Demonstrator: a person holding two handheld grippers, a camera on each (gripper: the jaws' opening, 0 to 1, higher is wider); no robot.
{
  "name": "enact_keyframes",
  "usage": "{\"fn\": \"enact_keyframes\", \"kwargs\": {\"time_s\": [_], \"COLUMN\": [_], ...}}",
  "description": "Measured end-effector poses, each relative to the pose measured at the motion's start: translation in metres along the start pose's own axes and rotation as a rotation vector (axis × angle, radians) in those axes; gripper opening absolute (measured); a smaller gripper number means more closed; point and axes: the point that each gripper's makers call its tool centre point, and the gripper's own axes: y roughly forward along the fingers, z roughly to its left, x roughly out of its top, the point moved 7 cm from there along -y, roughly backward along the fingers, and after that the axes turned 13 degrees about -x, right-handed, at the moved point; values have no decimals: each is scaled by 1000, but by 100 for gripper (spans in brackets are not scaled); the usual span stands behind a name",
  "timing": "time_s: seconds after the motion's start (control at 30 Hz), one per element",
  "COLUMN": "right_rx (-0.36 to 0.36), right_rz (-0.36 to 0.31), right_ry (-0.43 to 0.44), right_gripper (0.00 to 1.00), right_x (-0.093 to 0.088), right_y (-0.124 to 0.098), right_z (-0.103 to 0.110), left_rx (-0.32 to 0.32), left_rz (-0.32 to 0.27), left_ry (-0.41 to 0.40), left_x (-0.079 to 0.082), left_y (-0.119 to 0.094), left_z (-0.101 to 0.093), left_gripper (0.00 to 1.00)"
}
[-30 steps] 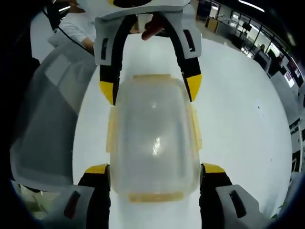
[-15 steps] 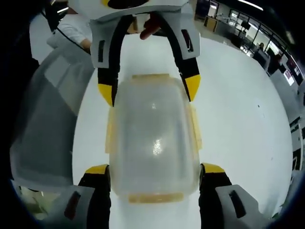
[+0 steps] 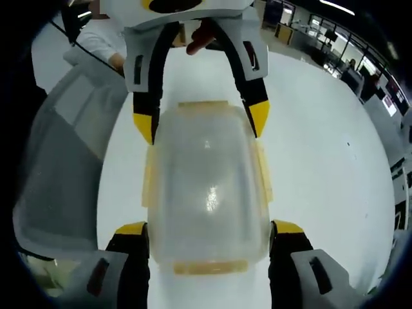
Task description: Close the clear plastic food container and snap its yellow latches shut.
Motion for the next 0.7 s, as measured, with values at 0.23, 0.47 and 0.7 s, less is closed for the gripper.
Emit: {"fn": "enact_keyframes", "kwargs": {"time_s": [0.23, 0.47, 0.7], "right_rx": [4, 3, -8], "right_rz": [-7, 16, 13], "right_ry": [-4, -17, -14], "right_gripper": [76, 76, 76], "right_x": [1, 4, 11], "right_y": [0, 4, 6], "right_z": [-1, -1, 3], "left_rx": [0, 6, 13], "left_rz": [-10, 0, -16], "left_ry": [0, -13, -14], "left_x": [0, -3, -10], "left_y": [0, 0, -3], "left_z": [0, 0, -3], "left_gripper": [73, 73, 73]}}
